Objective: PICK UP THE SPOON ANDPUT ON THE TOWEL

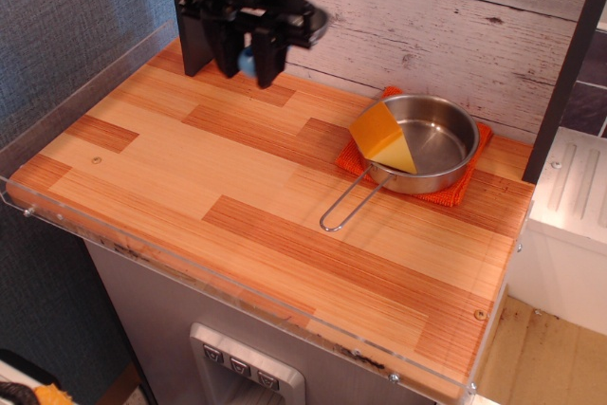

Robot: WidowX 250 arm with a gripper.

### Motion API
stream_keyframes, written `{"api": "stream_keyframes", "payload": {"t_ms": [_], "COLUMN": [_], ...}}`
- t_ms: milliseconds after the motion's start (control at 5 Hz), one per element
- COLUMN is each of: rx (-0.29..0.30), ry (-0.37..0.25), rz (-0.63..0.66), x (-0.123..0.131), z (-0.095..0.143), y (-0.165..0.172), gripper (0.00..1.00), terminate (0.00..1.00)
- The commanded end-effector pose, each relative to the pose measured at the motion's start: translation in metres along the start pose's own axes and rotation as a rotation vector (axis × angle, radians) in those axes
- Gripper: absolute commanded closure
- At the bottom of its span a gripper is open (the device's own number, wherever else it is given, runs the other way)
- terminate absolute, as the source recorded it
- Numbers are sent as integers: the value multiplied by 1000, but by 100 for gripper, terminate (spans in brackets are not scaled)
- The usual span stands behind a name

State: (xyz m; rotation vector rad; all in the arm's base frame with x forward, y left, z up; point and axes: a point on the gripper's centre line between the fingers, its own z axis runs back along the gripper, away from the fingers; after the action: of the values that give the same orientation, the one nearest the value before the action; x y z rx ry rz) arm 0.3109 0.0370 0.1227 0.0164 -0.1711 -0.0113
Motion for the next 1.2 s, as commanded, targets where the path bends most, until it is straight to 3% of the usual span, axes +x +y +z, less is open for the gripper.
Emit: {"api": "stream_keyframes", "payload": {"t_ms": [0, 600, 800, 1000], "rx": [-82, 57, 47, 6], "ry": [75, 189, 229, 253], "rz": [-103, -257, -240, -166], "x": [-67, -90, -93, -95], "z": [8, -37, -49, -48], "y": [-58, -98, -102, -97], "gripper": [100, 100, 100, 0], "terminate": [0, 0, 0, 0]}}
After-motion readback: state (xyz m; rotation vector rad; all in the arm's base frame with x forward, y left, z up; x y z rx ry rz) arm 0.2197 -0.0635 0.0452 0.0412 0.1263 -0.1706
